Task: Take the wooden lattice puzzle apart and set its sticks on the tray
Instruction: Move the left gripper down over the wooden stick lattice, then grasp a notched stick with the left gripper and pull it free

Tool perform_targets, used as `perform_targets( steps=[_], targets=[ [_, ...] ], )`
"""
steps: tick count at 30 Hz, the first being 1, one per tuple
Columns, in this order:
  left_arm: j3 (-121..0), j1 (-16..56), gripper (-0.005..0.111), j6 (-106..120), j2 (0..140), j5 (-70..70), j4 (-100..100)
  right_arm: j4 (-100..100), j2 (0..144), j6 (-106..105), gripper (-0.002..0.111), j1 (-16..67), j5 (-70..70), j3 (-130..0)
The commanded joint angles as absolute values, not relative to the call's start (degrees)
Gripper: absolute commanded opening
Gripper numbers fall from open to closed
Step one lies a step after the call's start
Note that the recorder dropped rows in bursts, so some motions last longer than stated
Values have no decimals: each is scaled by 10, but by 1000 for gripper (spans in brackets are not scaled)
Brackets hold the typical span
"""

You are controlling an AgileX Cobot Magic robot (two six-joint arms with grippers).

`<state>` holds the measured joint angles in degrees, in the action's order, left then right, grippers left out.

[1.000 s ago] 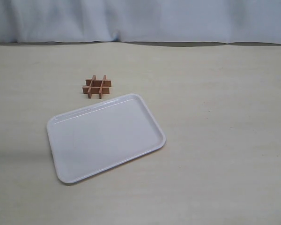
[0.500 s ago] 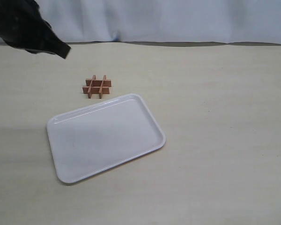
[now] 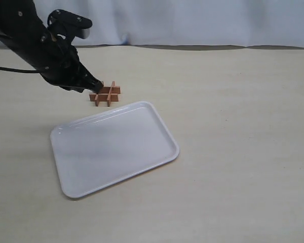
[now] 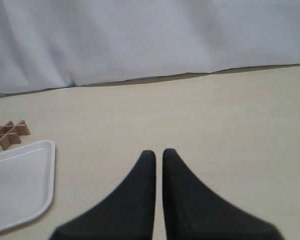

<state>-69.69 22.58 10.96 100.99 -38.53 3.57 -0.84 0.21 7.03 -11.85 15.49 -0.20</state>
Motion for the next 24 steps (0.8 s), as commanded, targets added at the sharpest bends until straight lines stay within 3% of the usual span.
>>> perform_targets(
  steps=[1,6,10,15,24],
  targets=[
    [-722,225,6,85,1046,-374,36,-8,0,70,5,-118,149,0],
    [-747,225,31,70,1080,-386,36,-8,0,70,5,-118,149,0],
    [-747,225,44,36,1100,-361,12,-8,0,70,5,-118,149,0],
    [-774,222,46,-86,1132,-379,-62,-8,0,70,5,-118,149,0],
    [-859,218,46,-89,1197,-467,-51,-8,0,70,5,-118,149,0]
  ],
)
